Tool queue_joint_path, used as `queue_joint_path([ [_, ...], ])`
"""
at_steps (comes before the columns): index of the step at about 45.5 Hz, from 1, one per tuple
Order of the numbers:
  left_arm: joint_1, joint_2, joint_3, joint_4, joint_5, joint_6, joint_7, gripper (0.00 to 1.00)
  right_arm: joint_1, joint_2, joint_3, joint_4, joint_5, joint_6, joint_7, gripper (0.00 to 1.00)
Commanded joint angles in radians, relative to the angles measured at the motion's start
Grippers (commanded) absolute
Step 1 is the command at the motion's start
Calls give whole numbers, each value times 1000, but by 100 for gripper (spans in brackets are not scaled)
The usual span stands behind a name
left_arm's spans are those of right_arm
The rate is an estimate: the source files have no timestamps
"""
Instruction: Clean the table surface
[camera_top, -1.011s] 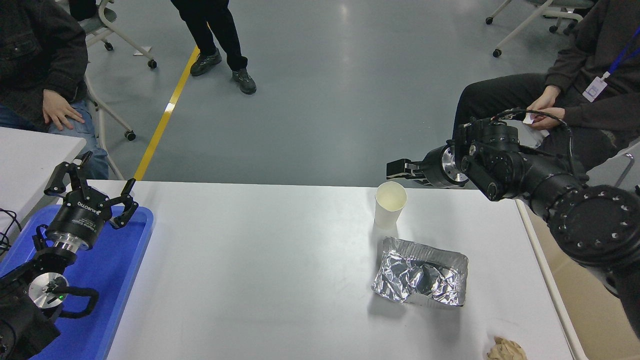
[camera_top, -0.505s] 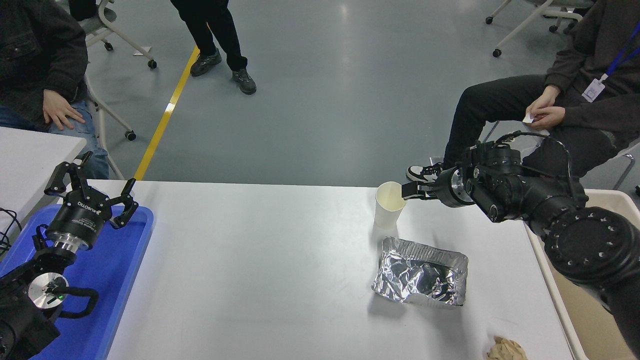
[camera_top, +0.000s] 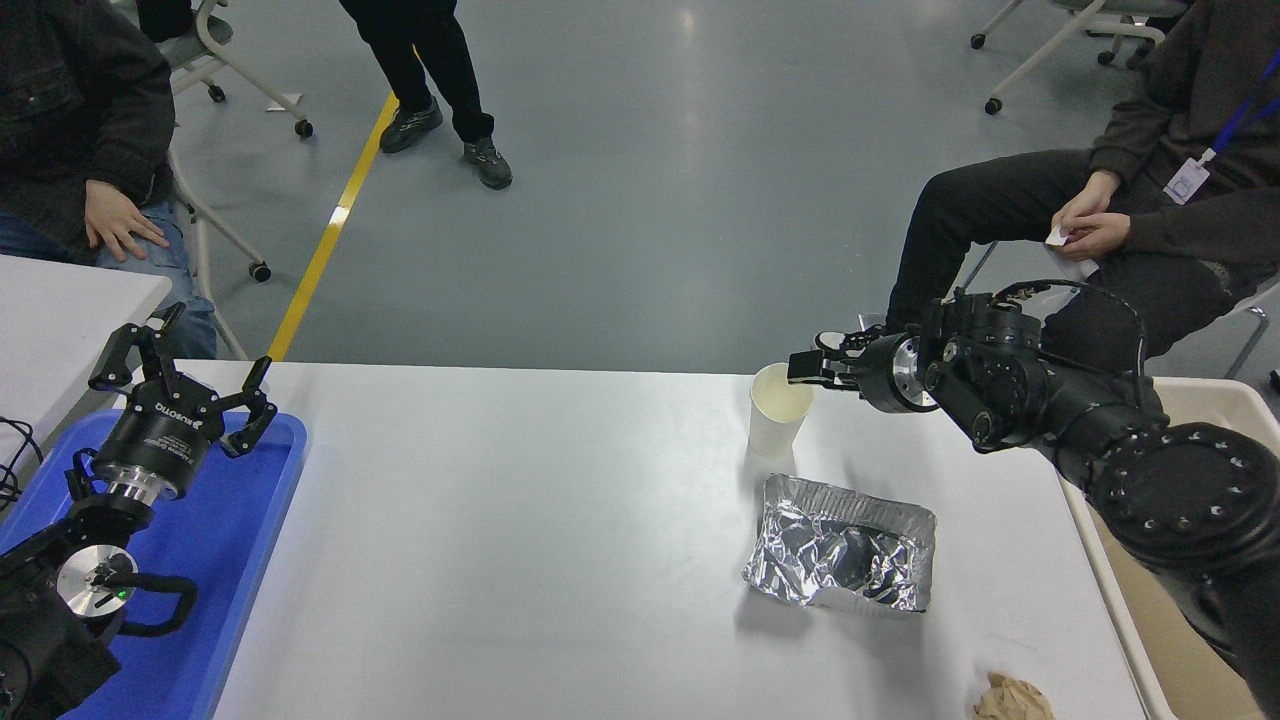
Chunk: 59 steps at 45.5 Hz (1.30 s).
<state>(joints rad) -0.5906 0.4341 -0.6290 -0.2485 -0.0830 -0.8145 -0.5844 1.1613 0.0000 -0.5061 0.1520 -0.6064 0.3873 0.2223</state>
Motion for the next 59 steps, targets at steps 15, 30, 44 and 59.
queue_joint_path([
  [15, 0, 0, 0, 0, 0, 0, 0, 100, -31, 0, 15, 78, -49, -117, -8, 97],
  [30, 0, 0, 0, 0, -1, 0, 0, 100, -68, 0, 14, 78, -75, -131, -8, 97],
  [44, 0, 0, 0, 0, 0, 0, 0, 100, -66, 0, 14, 75, -78, -143, -6, 91],
  [59, 0, 0, 0, 0, 0, 0, 0, 100, -66, 0, 14, 77, -78, -143, -1, 77],
])
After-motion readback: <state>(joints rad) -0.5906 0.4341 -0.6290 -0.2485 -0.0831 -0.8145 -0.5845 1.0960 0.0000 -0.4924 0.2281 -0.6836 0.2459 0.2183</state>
